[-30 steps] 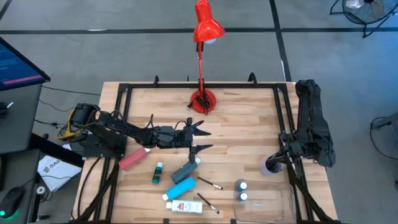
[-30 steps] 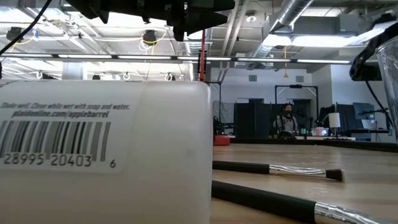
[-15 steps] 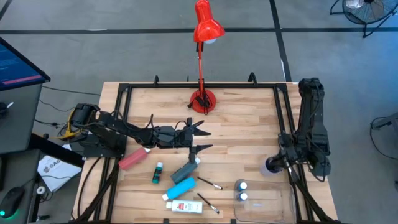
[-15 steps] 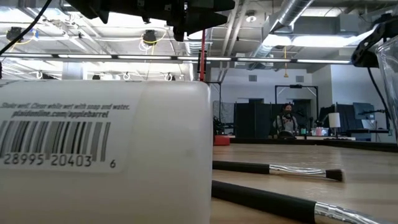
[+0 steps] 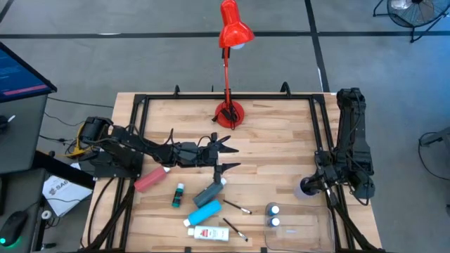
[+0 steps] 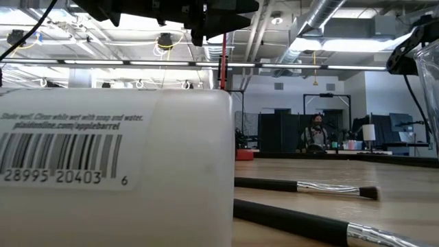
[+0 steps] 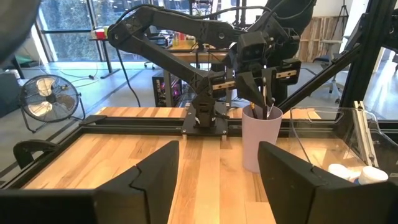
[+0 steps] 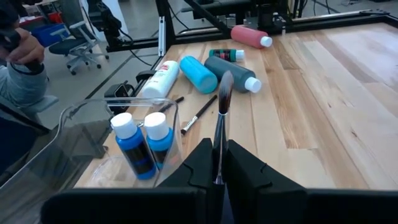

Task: Pick & Place Paint Supplies
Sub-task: Put the black silver paint brush into the purple cup, then put the dark green pain bottle into the transparent bin

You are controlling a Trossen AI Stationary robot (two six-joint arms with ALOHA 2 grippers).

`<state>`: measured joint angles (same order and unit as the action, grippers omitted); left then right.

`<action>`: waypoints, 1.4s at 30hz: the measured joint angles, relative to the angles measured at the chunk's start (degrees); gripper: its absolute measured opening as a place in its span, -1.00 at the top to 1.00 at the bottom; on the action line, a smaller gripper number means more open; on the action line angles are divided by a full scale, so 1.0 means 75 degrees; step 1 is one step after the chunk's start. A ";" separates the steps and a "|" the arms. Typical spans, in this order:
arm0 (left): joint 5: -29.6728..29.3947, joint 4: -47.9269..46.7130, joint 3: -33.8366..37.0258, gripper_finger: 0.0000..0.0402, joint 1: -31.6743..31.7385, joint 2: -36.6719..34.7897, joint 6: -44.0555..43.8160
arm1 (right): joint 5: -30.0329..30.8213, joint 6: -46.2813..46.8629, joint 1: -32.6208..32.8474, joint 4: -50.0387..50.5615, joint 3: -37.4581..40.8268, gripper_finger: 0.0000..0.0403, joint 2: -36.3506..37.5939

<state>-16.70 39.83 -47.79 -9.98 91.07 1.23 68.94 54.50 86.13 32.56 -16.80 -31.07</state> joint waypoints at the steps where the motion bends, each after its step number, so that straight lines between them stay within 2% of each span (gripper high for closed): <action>1: 0.0000 0.0000 0.0000 0.02 0.0000 0.0000 0.0000 | 0.0002 0.0000 0.0000 -0.0001 0.0000 0.88 0.0000; 10: -0.0001 0.0000 0.0000 0.03 0.0000 0.0000 0.0000 | 0.0007 -0.0030 0.0000 -0.0008 0.0000 0.68 0.0000; 24: -0.0001 -0.0003 0.0000 0.03 0.0000 0.0000 -0.0018 | 0.0085 -0.0058 0.0000 -0.0029 0.0000 0.48 -0.0003; 34: 0.0000 -0.0003 0.0000 0.03 0.0000 0.0000 -0.0020 | 0.0256 -0.0100 0.0000 -0.0077 0.0000 0.14 0.0000; 38: 0.0000 -0.0003 0.0000 0.03 0.0000 0.0000 -0.0020 | 0.0453 -0.0782 0.0000 -0.0706 -0.0003 -0.02 0.0000; 42: -0.0001 -0.0003 0.0000 0.03 0.0000 0.0000 -0.0020 | 0.0478 -0.2418 0.0000 -0.2182 -0.0003 -0.14 0.0000</action>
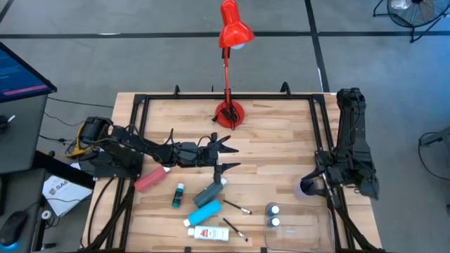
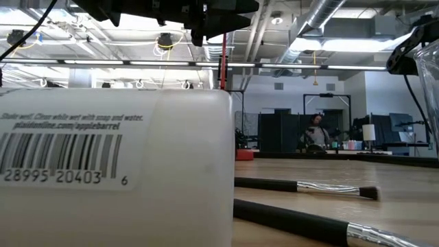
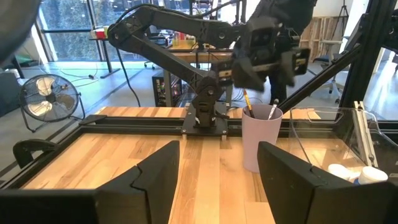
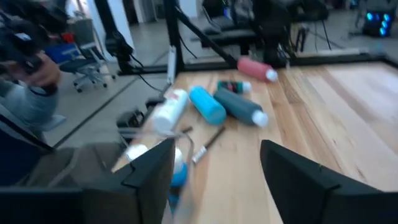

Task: Pick & Place Paint Supplies
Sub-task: Put the dark green pain bottle into the transparent bin

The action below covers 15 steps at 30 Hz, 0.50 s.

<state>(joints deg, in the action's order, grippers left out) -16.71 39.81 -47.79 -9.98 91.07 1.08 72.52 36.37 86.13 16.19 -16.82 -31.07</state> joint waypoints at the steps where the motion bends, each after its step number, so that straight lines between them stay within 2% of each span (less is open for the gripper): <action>1: 0.0003 0.0000 0.0000 0.03 0.0000 0.0000 0.0000 | 0.0001 -0.0486 0.0000 -0.0466 0.0000 -0.16 0.0000; 9: 0.0003 0.0003 0.0000 0.03 0.0000 0.0000 0.0000 | -0.0008 -0.4629 -0.0110 -0.4312 -0.0006 -0.17 0.0000; 15: 0.0003 0.0000 0.0000 0.03 0.0000 0.0000 0.0000 | -0.0051 -0.6195 -0.0454 -0.5665 -0.0006 -0.17 -0.0003</action>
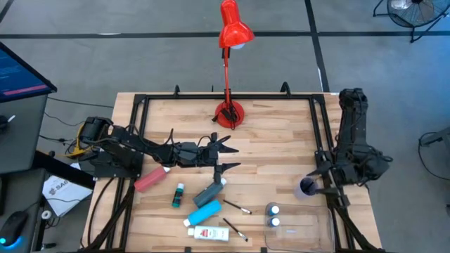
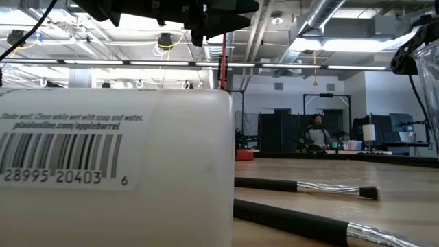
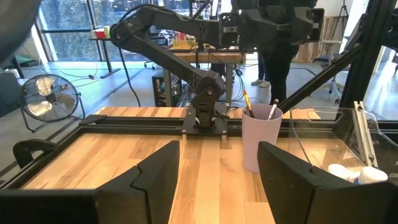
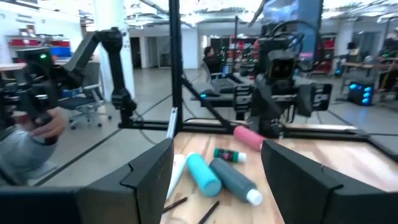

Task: Pick & Place Paint Supplies
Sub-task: Put the dark green pain bottle into the transparent bin

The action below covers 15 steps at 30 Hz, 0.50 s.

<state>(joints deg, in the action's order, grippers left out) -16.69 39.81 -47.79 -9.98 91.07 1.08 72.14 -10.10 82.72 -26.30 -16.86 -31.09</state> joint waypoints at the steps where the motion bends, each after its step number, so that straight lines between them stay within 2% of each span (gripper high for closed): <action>1: 0.0000 0.0003 0.0000 0.03 0.0000 0.0000 0.0000 | -0.0020 -0.0045 -0.0074 -0.0039 0.0000 -0.17 0.0000; 6: 0.0092 -0.0023 0.0000 0.03 0.0000 0.0002 0.0000 | -0.0102 -0.0015 -0.0545 -0.0048 0.0000 -0.17 -0.0039; 15: 0.0111 -0.0198 0.0000 0.03 0.0000 0.0003 -0.0003 | -0.1520 0.0217 -0.1490 -0.0566 0.0000 -0.17 -0.0440</action>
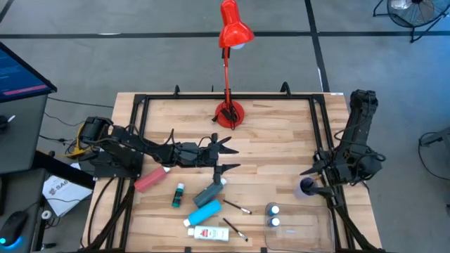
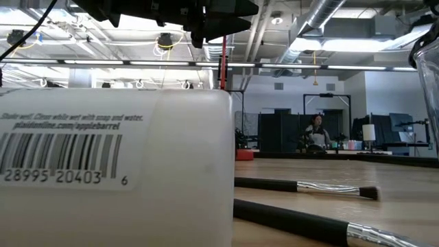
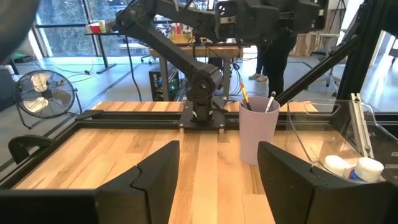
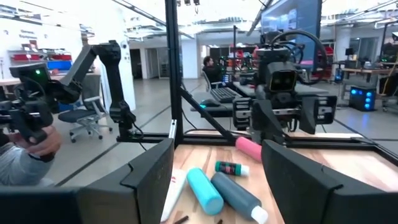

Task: Pick & Place Paint Supplies
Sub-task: Put the dark green pain bottle into the transparent bin

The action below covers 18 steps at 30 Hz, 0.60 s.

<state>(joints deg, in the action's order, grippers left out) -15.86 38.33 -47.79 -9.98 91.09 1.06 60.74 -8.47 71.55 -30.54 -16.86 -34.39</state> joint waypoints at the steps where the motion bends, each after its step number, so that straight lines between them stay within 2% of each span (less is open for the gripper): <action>1: 0.0003 -0.0002 0.0000 0.03 0.0000 0.0000 -0.0002 | -0.0103 0.0006 -0.0078 -0.0071 0.0000 -0.17 -0.0071; 10: 0.0023 -0.0167 0.0000 0.03 -0.0003 0.0000 -0.0210 | -0.0456 0.0207 -0.0758 -0.0534 0.0000 -0.17 -0.0730; 18: 0.0019 -0.0466 0.0000 0.03 -0.0032 0.0000 -0.0593 | -0.1949 0.0540 -0.1714 -0.0897 0.0000 -0.17 -0.1384</action>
<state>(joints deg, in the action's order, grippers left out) -15.72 34.83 -47.79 -10.22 91.09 -3.39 46.12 -4.42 58.69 -37.27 -16.86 -44.77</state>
